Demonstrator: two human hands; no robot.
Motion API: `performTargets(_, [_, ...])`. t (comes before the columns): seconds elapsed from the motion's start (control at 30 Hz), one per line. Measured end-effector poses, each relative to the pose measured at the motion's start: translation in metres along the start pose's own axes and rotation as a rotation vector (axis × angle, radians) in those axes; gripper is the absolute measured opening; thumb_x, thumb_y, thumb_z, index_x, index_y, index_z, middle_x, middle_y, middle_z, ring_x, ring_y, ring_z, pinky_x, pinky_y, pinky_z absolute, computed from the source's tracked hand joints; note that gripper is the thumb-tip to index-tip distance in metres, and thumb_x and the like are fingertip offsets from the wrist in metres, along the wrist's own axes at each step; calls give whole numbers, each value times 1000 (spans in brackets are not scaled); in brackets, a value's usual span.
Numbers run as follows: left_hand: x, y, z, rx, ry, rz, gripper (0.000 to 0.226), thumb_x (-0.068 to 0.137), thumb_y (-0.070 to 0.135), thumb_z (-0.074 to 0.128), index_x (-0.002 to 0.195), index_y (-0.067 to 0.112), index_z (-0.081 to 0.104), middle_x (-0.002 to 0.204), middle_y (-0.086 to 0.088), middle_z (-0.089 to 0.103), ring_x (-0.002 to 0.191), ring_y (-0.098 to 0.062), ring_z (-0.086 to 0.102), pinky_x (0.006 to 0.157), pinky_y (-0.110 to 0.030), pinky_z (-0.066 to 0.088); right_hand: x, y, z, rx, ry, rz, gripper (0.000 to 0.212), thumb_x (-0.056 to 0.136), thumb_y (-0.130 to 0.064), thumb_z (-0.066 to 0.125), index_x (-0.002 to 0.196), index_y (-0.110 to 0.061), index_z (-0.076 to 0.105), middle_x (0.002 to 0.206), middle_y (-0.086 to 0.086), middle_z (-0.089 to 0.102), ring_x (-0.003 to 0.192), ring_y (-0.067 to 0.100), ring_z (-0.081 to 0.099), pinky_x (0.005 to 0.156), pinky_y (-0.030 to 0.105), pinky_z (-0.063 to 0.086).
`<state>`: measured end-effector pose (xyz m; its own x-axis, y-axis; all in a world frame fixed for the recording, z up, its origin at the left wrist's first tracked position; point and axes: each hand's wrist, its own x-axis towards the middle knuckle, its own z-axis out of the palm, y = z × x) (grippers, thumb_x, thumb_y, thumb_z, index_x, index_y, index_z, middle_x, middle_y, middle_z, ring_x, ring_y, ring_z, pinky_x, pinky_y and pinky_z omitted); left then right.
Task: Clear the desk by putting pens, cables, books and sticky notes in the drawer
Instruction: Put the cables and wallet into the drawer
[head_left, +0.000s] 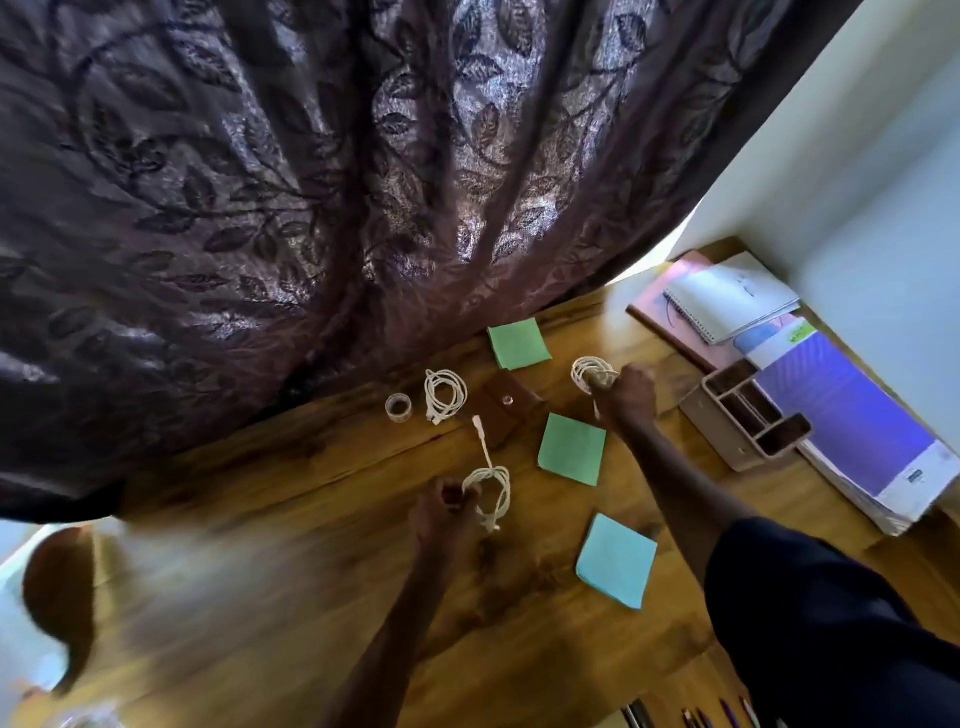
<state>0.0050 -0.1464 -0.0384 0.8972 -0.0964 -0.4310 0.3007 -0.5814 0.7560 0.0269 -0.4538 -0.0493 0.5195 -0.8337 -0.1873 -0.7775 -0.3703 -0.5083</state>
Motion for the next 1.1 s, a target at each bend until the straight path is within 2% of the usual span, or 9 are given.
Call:
performTargets(0.17, [0, -7, 0, -35, -40, -10, 24, 87, 37, 75, 99, 16, 71, 88, 4, 75, 81, -13, 72, 81, -42, 60, 2, 1, -1, -20, -89, 86, 50, 72, -35, 82, 100, 4, 70, 107, 24, 60, 82, 34, 65, 64, 31, 50])
performTargets(0.27, [-6, -1, 0, -22, -61, -7, 25, 90, 36, 73, 101, 14, 71, 90, 2, 75, 81, -10, 70, 69, -23, 56, -8, 3, -14, 69, -82, 89, 37, 68, -35, 79, 85, -2, 76, 76, 18, 65, 69, 25, 65, 47, 25, 34])
performTargets(0.4, [-20, 17, 18, -92, -160, -5, 24, 92, 35, 71, 103, 14, 68, 94, -3, 75, 86, -17, 71, 70, -25, 54, -44, 25, -46, 223, 27, 43, 44, 72, -49, 62, 85, -10, 77, 77, 11, 74, 74, 24, 71, 51, 25, 32])
performTargets(0.53, [-45, 44, 65, -64, -253, 110, 21, 91, 35, 72, 97, 15, 67, 90, -3, 75, 86, -23, 72, 76, -35, 57, -99, 59, -96, 359, 170, -2, 17, 81, -30, 74, 88, -14, 76, 82, 3, 76, 73, 15, 68, 64, 29, 48])
performTargets(0.7, [-99, 75, 128, 14, -406, 226, 28, 88, 33, 76, 103, 10, 70, 93, -7, 75, 80, -20, 74, 70, -42, 63, -151, 145, -158, 386, 279, -17, 13, 88, -26, 72, 98, -18, 72, 85, -14, 69, 75, -4, 61, 64, 2, 39])
performTargets(0.8, [-141, 84, 167, 80, -515, 273, 21, 88, 36, 76, 99, 20, 71, 92, 1, 75, 84, -14, 73, 78, -40, 62, -173, 209, -191, 370, 318, 70, 15, 90, -26, 72, 94, -13, 70, 83, -4, 72, 73, 9, 66, 65, 27, 49])
performTargets(0.9, [-187, 88, 216, 146, -634, 291, 21, 87, 38, 76, 95, 20, 72, 87, 5, 76, 81, -8, 72, 76, -29, 59, -185, 277, -214, 337, 353, 166, 8, 89, -27, 73, 88, -18, 71, 76, -3, 72, 66, 13, 65, 59, 28, 42])
performTargets(0.97, [-210, 82, 253, 158, -752, 199, 23, 87, 35, 77, 100, 16, 74, 86, 0, 77, 73, -12, 72, 73, -33, 60, -190, 323, -220, 320, 383, 230, 9, 89, -29, 72, 86, -21, 71, 74, -5, 70, 63, 10, 63, 57, 22, 42])
performTargets(1.1, [-241, 59, 337, 130, -776, -93, 13, 85, 20, 80, 82, 14, 68, 80, -12, 74, 64, -18, 69, 71, -43, 64, -178, 416, -206, 303, 352, 424, 25, 92, -31, 68, 80, -10, 71, 75, 7, 72, 70, 26, 67, 65, 37, 49])
